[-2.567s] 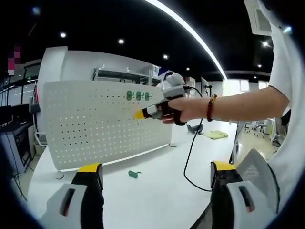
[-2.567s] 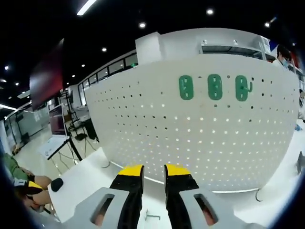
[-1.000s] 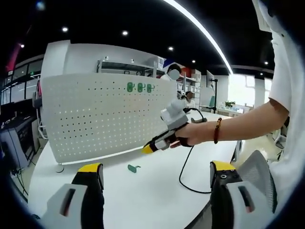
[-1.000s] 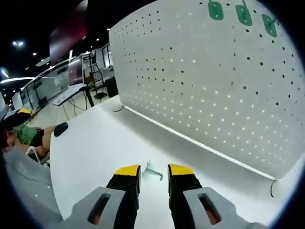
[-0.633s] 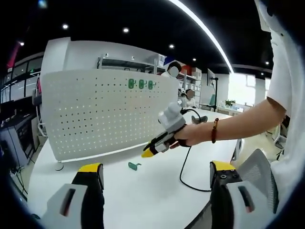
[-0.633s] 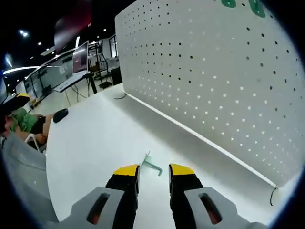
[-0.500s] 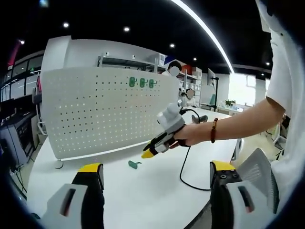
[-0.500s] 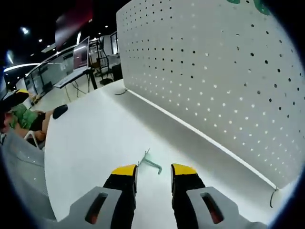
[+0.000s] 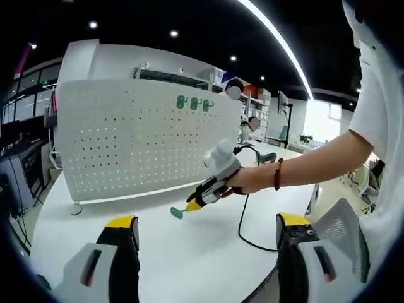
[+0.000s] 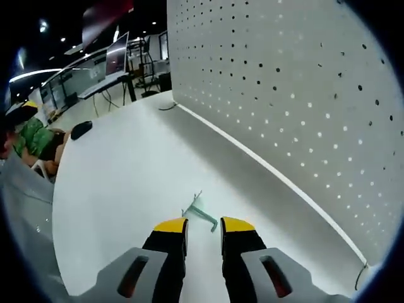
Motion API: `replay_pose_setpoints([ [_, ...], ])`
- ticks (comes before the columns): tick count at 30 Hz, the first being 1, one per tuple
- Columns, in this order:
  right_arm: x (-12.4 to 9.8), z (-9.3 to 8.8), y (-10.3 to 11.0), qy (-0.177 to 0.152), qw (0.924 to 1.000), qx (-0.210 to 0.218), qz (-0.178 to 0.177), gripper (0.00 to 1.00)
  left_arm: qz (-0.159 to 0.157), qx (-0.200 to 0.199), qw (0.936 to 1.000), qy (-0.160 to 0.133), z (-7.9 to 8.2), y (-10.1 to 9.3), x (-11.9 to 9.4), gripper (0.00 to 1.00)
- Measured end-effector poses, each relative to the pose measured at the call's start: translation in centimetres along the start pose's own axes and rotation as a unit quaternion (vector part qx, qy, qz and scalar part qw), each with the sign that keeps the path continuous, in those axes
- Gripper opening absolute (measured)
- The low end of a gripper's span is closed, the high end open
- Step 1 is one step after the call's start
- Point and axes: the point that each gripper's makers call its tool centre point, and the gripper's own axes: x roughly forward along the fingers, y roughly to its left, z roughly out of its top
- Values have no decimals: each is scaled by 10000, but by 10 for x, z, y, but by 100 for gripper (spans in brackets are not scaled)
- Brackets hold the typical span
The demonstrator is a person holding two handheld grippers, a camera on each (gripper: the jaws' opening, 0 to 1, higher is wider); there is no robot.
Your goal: Insert the hook assembly into the mounting plate slot until the hook locks in place.
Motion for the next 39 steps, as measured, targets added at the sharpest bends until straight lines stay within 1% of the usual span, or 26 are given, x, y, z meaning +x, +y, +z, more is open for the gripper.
replay_pose_setpoints([
  [3,4,-1,-1,-2,10000,31,31,20,5,53,10000,70,-2,1,0,92],
  [5,6,-3,-2,40,10000,-17,34,20,22,16,10000,59,-3,2,-1,92],
  [6,7,-2,-2,5,10000,-25,55,20,32,0,10000,57,-4,3,-1,92],
  [10,12,-3,-1,49,9998,-146,95,20,45,-48,9999,122,-9,3,-3,92],
  [12,17,-5,-2,81,9998,-116,139,19,46,-56,9999,137,-10,3,-3,92],
  [14,19,-3,-1,43,9998,-97,152,19,58,-69,9998,161,-12,4,-3,92],
  [22,27,-3,4,33,9994,-182,282,17,69,-91,9997,203,-15,4,-2,92],
  [24,28,0,12,-63,9985,-384,386,16,60,-89,9998,191,-15,4,-2,92],
  [26,29,-1,15,-32,9982,-451,383,14,51,-115,9997,212,-16,4,-1,92],
  [29,31,2,21,-150,9975,-432,533,11,41,-121,9997,199,-16,4,-1,92],
  [31,33,-1,23,-59,9974,-498,520,8,33,-123,9997,201,-16,3,-1,92],
  [33,34,0,25,-97,9972,-528,528,4,39,-98,9997,210,-17,3,-1,92],
  [36,33,0,26,-108,9970,-524,555,2,55,-131,9997,202,-17,4,-2,92],
  [39,33,0,26,-107,9975,-454,530,2,61,-112,9997,209,-18,4,-3,92],
])
